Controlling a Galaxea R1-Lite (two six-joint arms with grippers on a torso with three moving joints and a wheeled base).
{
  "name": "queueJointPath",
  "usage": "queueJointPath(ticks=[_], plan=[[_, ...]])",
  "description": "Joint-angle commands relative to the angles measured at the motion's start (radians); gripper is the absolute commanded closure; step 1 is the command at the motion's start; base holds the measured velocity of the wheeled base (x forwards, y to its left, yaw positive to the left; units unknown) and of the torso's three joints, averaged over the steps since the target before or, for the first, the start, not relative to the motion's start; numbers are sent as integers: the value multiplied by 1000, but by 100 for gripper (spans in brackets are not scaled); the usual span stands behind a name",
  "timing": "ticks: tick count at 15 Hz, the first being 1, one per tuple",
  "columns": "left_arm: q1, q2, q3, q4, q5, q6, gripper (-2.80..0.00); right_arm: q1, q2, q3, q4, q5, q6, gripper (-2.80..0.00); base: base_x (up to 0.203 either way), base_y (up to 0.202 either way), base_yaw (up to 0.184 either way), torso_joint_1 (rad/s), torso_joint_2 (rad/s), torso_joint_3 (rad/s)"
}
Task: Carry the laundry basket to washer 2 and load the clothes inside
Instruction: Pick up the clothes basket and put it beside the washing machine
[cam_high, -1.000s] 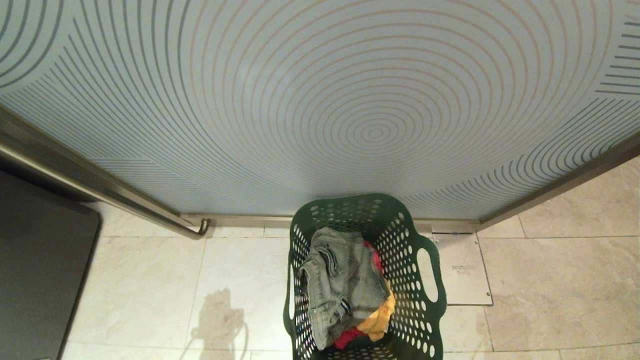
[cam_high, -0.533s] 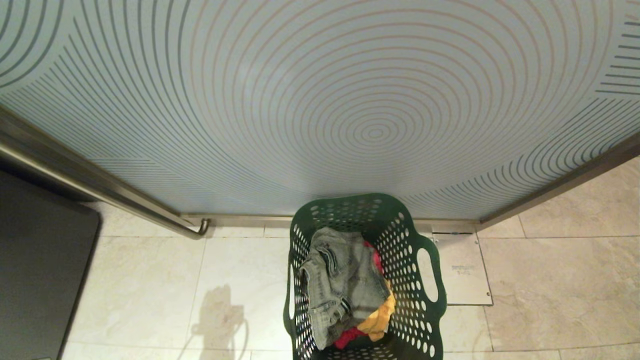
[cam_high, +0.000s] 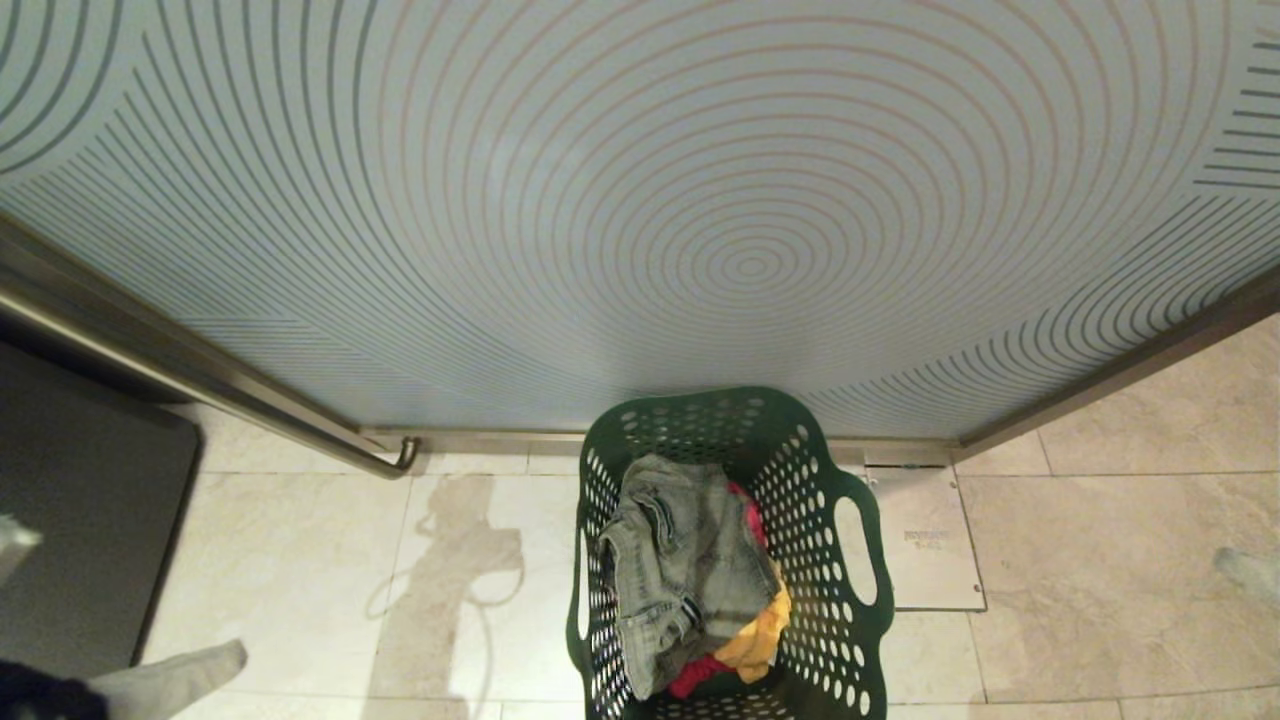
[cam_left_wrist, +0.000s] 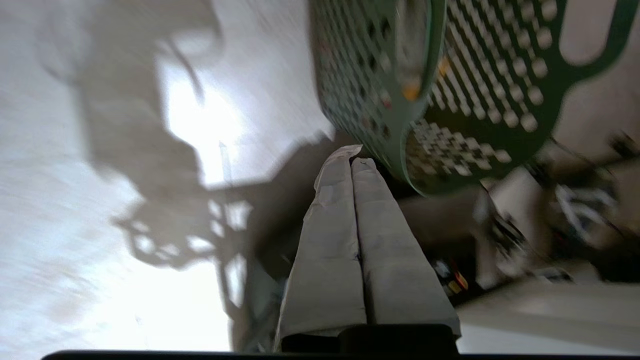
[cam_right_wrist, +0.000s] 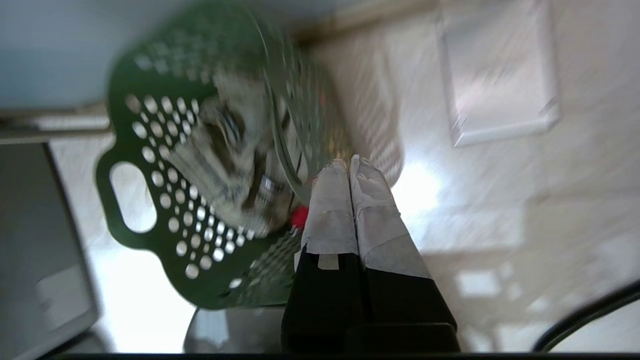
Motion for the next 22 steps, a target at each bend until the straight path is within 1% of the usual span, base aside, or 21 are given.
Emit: queueJointPath(ticks=[1,2,3,5,6,7,8,9,10,11,12,13,14,15,16,17,18,21,22], plan=[[-93,385,-17,-46,-69,-38,0,4,326,121,-260,41,58,0,0,0,0,0,0,0],[-137,451,-22,-66,-93,-55,-280,5,390,148,-327,66,89,0,0,0,0,0,0,0],[-175,501,-35,-82,-109,-68,-280,5,449,153,-370,93,115,-280,0,0,0,0,0,0],[-259,561,-75,-97,-123,-96,-280,7,556,144,-444,133,154,-280,0,0,0,0,0,0],[-310,577,-94,-99,-120,-128,-280,7,601,143,-486,168,161,-280,0,0,0,0,0,0],[-380,593,-123,-100,-90,-179,-280,7,653,140,-541,218,166,-280,0,0,0,0,0,0],[-445,616,-147,-101,-28,-225,-280,7,699,128,-584,251,170,-280,0,0,0,0,0,0],[-497,640,-167,-109,72,-272,-280,8,734,96,-606,267,173,-280,0,0,0,0,0,0],[-538,651,-170,-134,158,-321,-280,14,741,66,-605,275,176,-280,0,0,0,0,0,0],[-550,643,-151,-156,187,-343,-280,24,722,48,-560,276,180,-280,0,0,0,0,0,0],[-554,633,-133,-165,210,-347,-280,29,713,22,-490,278,182,-280,0,0,0,0,0,0],[-556,626,-126,-165,233,-365,-280,33,709,-10,-430,282,179,-280,0,0,0,0,0,0],[-569,617,-127,-164,241,-384,-280,37,710,-37,-400,292,178,-280,0,0,0,0,0,0],[-584,606,-131,-162,246,-404,-280,39,716,-64,-365,318,178,-280,0,0,0,0,0,0],[-602,600,-135,-162,267,-416,-280,40,727,-102,-304,346,174,-280,0,0,0,0,0,0],[-619,603,-138,-166,313,-429,-280,41,746,-140,-260,369,169,-280,0,0,0,0,0,0],[-630,614,-152,-175,350,-448,-280,41,771,-166,-249,380,165,-280,0,0,0,0,0,0],[-667,642,-164,-232,443,-456,-280,41,855,-237,-217,384,151,-280,0,0,0,0,0,0],[-684,655,-162,-236,456,-459,-280,41,874,-246,-197,386,149,-280,0,0,0,0,0,0]])
